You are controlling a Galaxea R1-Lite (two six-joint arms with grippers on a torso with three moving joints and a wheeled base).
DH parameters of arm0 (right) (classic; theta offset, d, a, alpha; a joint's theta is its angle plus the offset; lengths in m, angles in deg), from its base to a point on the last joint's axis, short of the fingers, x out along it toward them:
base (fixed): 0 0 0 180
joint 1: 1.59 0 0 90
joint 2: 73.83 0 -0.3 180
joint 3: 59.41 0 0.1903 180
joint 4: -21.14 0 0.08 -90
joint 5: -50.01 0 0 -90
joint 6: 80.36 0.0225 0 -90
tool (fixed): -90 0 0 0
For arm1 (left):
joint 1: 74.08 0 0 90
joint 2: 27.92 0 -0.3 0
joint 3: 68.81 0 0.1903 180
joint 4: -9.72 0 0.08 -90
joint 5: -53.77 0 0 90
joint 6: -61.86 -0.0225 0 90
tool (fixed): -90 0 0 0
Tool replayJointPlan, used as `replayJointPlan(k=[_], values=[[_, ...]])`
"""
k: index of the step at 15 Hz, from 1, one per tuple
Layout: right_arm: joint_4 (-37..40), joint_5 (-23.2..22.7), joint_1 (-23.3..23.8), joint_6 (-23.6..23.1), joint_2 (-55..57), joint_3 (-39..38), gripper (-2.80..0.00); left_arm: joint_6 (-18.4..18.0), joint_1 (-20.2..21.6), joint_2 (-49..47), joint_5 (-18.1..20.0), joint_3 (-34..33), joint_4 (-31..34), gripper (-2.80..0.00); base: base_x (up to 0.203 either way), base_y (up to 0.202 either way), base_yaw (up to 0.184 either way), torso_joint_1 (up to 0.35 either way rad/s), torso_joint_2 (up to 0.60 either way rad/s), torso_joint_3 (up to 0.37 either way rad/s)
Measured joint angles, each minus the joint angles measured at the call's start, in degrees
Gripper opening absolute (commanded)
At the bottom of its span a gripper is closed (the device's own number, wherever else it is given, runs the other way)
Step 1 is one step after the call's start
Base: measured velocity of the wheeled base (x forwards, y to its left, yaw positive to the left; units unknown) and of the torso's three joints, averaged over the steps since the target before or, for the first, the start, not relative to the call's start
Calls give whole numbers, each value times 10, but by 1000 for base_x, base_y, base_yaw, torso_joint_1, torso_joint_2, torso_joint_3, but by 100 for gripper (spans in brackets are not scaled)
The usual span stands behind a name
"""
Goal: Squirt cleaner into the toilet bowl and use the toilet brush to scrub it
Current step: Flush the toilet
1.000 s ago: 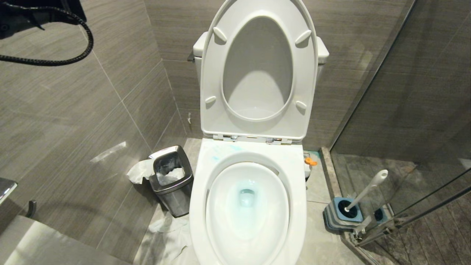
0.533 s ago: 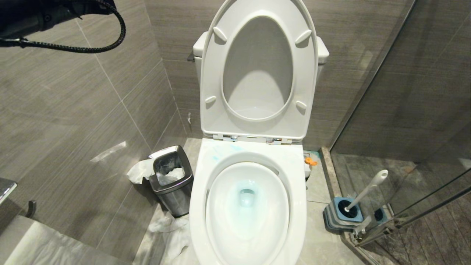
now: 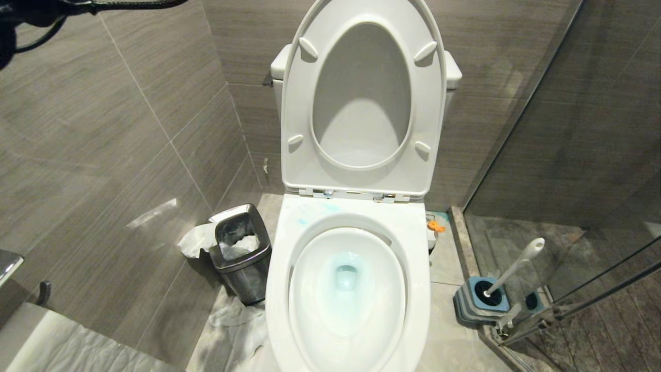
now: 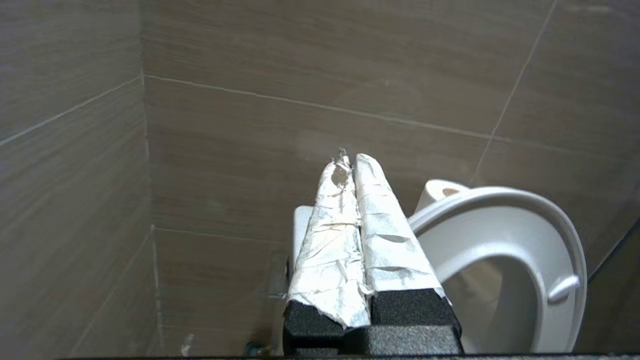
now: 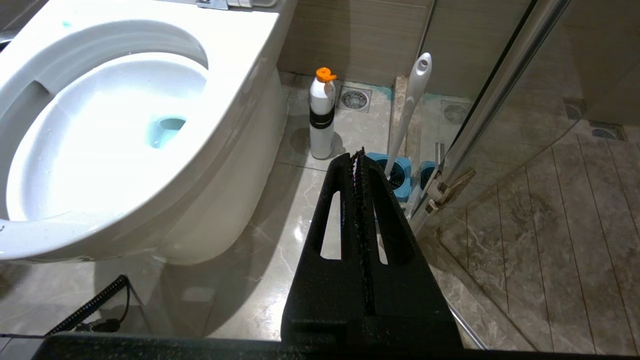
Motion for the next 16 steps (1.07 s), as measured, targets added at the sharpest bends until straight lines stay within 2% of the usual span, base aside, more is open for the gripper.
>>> replayJointPlan(k=[5, 9, 13, 16], values=[[0, 0, 0, 0, 0, 0, -280, -23, -16, -59, 0, -7, -68, -280, 0, 0, 0, 0, 0, 0], [0, 0, 0, 0, 0, 0, -280, -64, -13, -84, 54, -42, -67, -280, 0, 0, 0, 0, 0, 0], [0, 0, 0, 0, 0, 0, -280, -75, -5, -116, 54, 1, -60, -280, 0, 0, 0, 0, 0, 0], [0, 0, 0, 0, 0, 0, -280, -71, 7, -128, 44, 13, -19, -280, 0, 0, 0, 0, 0, 0]])
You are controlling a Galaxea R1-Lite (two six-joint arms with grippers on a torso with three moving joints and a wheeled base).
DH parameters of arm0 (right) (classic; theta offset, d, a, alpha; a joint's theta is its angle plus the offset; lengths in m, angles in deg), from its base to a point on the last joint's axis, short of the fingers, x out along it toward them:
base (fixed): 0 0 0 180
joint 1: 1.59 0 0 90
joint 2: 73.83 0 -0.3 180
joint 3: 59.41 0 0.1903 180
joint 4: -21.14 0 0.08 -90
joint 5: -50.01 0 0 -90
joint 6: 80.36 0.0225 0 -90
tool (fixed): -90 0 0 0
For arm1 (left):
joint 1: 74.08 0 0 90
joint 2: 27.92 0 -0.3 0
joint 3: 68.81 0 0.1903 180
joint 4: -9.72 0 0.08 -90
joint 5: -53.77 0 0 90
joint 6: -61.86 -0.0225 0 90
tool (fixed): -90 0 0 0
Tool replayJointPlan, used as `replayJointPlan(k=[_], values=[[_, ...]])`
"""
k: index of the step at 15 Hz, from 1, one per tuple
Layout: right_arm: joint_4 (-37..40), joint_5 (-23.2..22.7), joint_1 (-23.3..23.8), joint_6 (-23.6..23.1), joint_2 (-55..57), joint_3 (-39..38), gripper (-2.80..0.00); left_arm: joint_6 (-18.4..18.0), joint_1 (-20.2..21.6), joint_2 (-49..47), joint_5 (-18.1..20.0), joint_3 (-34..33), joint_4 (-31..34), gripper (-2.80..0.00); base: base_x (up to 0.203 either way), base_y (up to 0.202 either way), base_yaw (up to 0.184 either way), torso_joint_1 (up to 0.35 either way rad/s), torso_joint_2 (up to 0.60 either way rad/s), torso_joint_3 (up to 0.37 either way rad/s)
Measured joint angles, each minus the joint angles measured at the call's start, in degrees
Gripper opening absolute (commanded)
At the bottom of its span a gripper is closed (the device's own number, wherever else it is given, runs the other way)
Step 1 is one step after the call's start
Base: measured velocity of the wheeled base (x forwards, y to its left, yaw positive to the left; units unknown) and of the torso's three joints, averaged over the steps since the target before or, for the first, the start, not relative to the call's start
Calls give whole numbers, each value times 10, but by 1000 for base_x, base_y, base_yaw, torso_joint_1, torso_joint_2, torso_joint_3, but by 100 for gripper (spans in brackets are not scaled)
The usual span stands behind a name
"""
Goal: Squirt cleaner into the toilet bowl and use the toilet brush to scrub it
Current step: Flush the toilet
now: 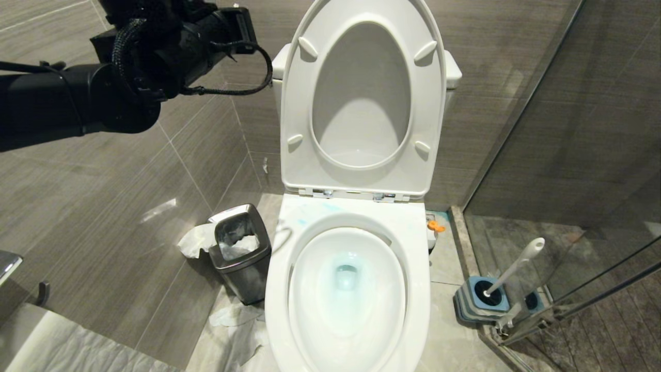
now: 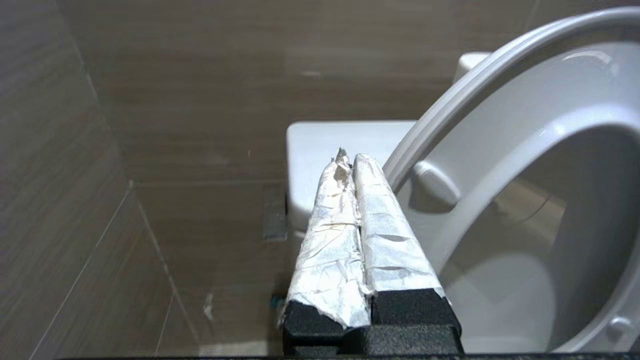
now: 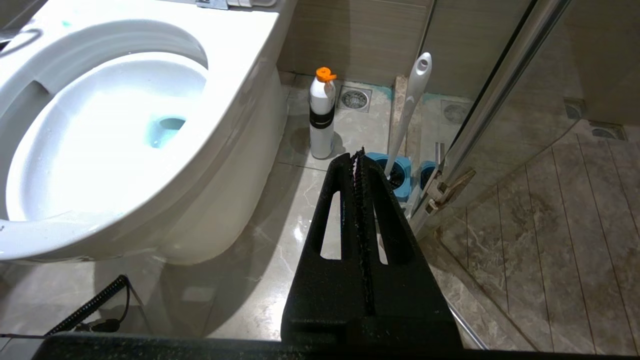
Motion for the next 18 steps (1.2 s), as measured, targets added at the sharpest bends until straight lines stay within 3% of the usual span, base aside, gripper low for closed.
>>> replayJointPlan(k=[4, 6, 8, 11, 18], values=[[0, 0, 0, 0, 0, 0, -280, 28, 29, 21, 11, 6, 92, -280, 0, 0, 0, 0, 0, 0], [0, 0, 0, 0, 0, 0, -280, 35, 42, 34, 19, 6, 103, -280, 0, 0, 0, 0, 0, 0], [0, 0, 0, 0, 0, 0, -280, 28, 61, 47, 58, 7, 126, -280, 0, 0, 0, 0, 0, 0], [0, 0, 0, 0, 0, 0, -280, -6, 88, 69, 154, 7, 206, -280, 0, 0, 0, 0, 0, 0], [0, 0, 0, 0, 0, 0, -280, -13, 95, 91, 163, 7, 218, -280, 0, 0, 0, 0, 0, 0]])
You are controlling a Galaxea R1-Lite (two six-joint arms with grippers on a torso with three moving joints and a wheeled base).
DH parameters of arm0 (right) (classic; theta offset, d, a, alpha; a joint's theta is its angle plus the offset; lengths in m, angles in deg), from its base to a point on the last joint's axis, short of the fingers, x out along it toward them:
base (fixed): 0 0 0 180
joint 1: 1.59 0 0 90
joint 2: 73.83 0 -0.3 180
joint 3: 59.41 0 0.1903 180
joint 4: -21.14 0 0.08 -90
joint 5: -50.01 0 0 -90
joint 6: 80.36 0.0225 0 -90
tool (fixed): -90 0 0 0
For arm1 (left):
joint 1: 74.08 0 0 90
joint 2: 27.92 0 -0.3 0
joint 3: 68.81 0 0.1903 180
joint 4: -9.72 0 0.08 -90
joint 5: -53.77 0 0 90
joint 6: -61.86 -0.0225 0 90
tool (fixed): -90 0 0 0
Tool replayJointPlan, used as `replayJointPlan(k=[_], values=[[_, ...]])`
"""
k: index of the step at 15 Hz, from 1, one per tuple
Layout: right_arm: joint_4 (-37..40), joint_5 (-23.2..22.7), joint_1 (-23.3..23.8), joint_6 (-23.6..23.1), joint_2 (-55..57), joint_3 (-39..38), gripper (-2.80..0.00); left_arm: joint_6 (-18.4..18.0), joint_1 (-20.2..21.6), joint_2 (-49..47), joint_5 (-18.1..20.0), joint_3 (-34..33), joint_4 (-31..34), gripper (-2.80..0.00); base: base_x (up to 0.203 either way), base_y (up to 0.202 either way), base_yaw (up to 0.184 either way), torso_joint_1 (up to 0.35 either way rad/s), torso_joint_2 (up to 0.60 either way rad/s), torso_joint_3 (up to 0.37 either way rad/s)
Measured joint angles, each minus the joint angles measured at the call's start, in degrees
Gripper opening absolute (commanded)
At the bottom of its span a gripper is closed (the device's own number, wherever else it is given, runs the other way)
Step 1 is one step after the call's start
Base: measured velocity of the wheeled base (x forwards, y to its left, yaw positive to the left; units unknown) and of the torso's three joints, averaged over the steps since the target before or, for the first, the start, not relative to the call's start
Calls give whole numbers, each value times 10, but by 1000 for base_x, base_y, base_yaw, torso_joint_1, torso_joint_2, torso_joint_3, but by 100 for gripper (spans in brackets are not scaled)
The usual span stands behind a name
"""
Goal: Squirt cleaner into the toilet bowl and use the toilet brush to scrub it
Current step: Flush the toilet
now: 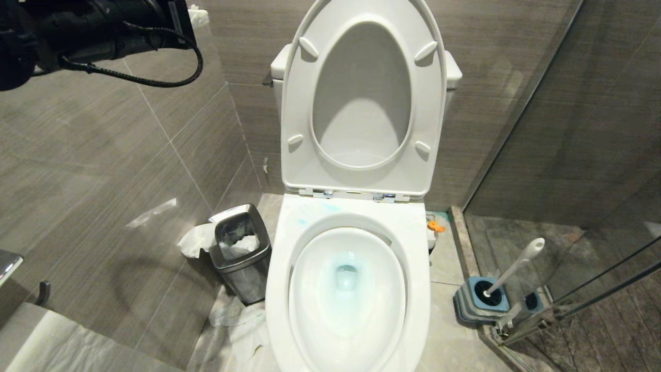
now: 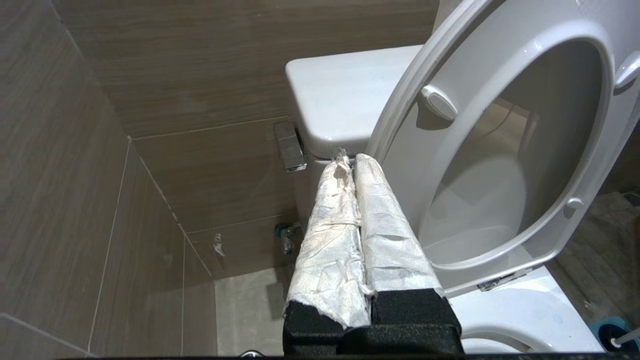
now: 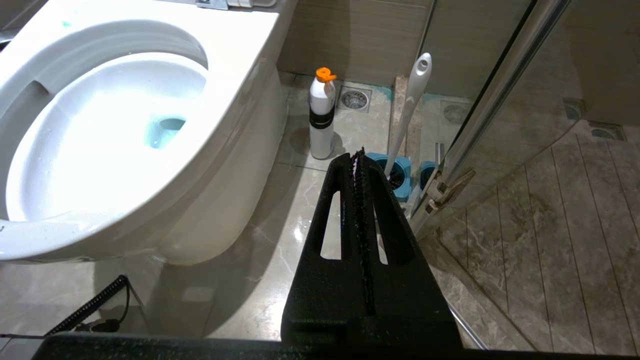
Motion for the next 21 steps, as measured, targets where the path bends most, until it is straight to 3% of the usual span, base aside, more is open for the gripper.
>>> replayJointPlan(k=[4, 11, 15, 19, 21], values=[[0, 0, 0, 0, 0, 0, -280, 0, 0, 8, 0, 0, 36, -280, 0, 0, 0, 0, 0, 0], [0, 0, 0, 0, 0, 0, -280, -21, 0, 17, -9, 0, 27, -280, 0, 0, 0, 0, 0, -30], [0, 0, 0, 0, 0, 0, -280, -72, -3, -1, -49, 1, -73, -280, 0, 0, 0, 4, 4, -178], [0, 0, 0, 0, 0, 0, -280, -77, -5, -14, -53, 1, -141, -280, 0, 0, 0, 2, -2, -194], [0, 0, 0, 0, 0, 0, -280, -73, -5, -15, -73, 1, -170, -280, 0, 0, 0, 4, 4, -196]])
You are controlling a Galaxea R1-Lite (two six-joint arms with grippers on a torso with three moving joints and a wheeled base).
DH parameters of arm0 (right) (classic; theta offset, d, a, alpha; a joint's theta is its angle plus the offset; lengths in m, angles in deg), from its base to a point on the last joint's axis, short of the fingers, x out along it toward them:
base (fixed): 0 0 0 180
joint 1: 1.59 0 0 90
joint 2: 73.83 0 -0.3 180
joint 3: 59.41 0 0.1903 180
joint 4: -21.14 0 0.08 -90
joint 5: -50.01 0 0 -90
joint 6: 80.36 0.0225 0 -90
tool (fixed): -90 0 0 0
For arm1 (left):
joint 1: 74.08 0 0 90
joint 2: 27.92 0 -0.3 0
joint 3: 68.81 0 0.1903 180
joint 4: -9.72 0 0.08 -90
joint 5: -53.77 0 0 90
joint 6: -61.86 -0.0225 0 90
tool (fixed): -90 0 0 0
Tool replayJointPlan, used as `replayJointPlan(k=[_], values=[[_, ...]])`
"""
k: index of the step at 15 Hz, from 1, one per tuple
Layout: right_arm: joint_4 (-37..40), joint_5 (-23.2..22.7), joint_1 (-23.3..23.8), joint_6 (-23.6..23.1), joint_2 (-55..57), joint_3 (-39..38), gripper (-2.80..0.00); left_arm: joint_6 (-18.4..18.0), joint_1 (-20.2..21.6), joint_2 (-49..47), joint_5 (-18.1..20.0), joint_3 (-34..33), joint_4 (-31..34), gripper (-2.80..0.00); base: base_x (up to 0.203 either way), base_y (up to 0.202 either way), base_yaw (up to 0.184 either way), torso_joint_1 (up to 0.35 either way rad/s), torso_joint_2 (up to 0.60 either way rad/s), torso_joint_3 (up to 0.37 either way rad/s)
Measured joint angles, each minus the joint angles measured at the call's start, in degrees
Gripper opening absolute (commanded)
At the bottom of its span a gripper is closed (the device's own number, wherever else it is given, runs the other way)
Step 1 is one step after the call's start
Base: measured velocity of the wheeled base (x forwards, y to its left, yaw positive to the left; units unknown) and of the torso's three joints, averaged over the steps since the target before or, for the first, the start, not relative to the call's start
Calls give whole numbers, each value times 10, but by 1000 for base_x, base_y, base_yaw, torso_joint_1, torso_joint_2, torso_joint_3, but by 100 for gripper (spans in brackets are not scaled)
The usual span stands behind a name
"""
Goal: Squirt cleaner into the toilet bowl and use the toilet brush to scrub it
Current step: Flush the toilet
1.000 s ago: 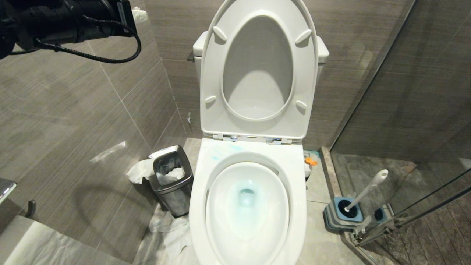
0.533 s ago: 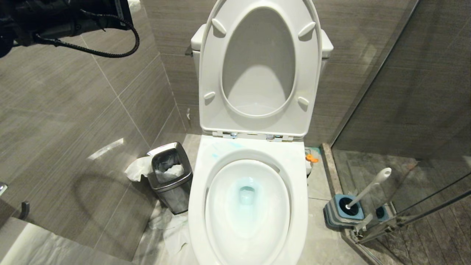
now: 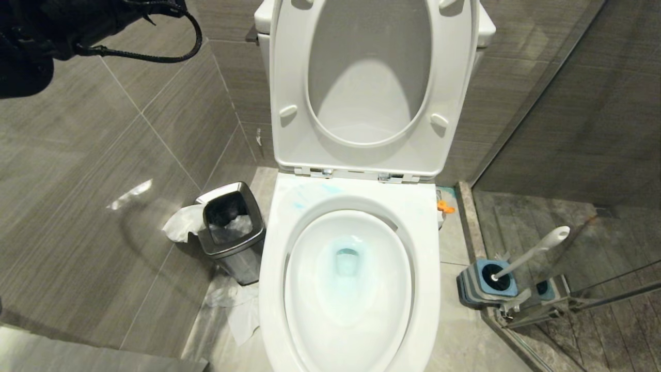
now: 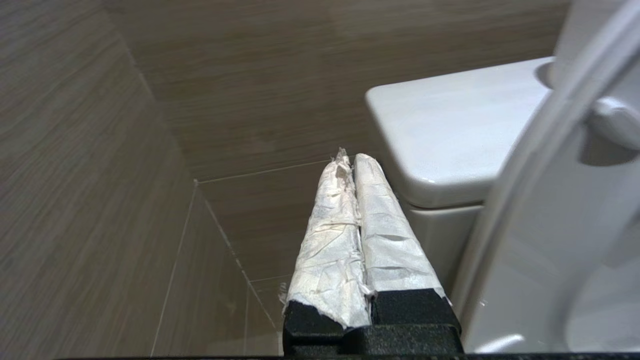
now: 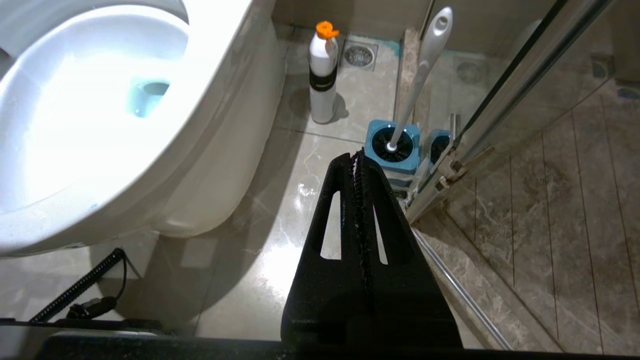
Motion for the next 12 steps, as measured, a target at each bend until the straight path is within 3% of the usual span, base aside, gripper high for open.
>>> replayJointPlan(k=[3, 12], values=[[0, 0, 0, 0, 0, 0, -280, -1, 5, 8, -54, 3, -13, -280, 0, 0, 0, 0, 2, -195], [0, 0, 0, 0, 0, 0, -280, 35, 11, 21, -51, 5, 22, -280, 0, 0, 0, 1, 0, -196]])
